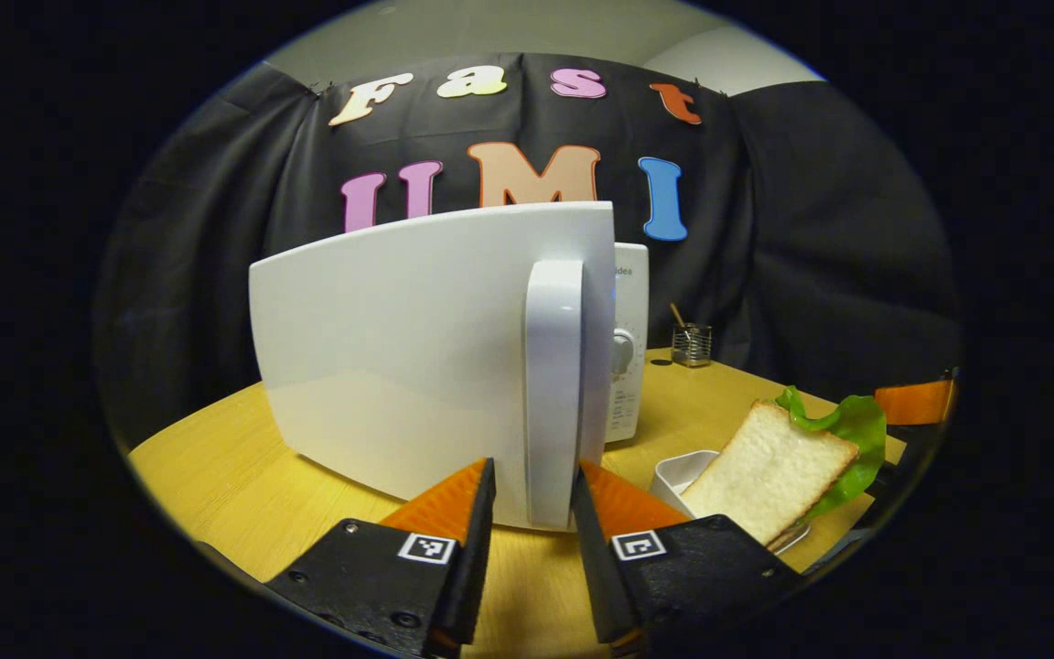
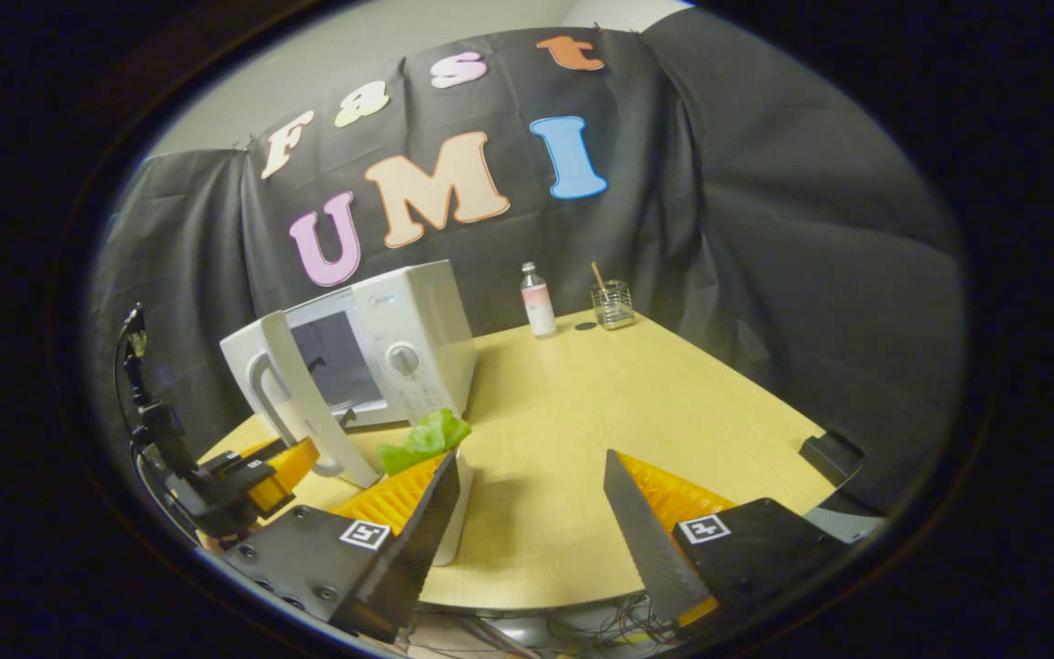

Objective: Open the microwave oven with the left hand, put the food in, and close the microwave oven.

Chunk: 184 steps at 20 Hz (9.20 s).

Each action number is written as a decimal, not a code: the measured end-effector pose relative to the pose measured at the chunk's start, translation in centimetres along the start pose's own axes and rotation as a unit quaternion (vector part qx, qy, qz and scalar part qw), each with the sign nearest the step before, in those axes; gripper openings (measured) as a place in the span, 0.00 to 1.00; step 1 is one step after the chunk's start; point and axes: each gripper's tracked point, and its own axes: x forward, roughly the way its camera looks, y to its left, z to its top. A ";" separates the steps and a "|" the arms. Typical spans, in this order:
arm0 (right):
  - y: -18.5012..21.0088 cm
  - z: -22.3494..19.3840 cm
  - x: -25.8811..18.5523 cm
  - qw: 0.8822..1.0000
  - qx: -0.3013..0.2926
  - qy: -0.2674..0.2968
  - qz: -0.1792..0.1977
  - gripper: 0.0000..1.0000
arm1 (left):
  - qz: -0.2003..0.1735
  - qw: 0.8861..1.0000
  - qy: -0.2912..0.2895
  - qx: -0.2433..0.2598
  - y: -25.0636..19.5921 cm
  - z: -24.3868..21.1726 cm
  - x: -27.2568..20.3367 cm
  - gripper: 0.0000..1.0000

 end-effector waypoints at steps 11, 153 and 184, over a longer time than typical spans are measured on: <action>2.4 0.6 -2.2 0.999 0.002 -0.013 0.039 0.92 | 0.069 0.997 0.003 -0.031 7.7 -1.3 -9.6 0.99; 37.2 2.5 19.7 0.985 -0.084 -0.082 0.125 0.92 | 0.321 0.941 -0.091 -0.059 38.7 6.9 -22.5 0.96; 11.0 12.9 -1.9 0.980 -0.081 -0.173 0.055 0.99 | 0.198 0.978 -0.072 -0.006 24.6 8.5 -15.4 0.00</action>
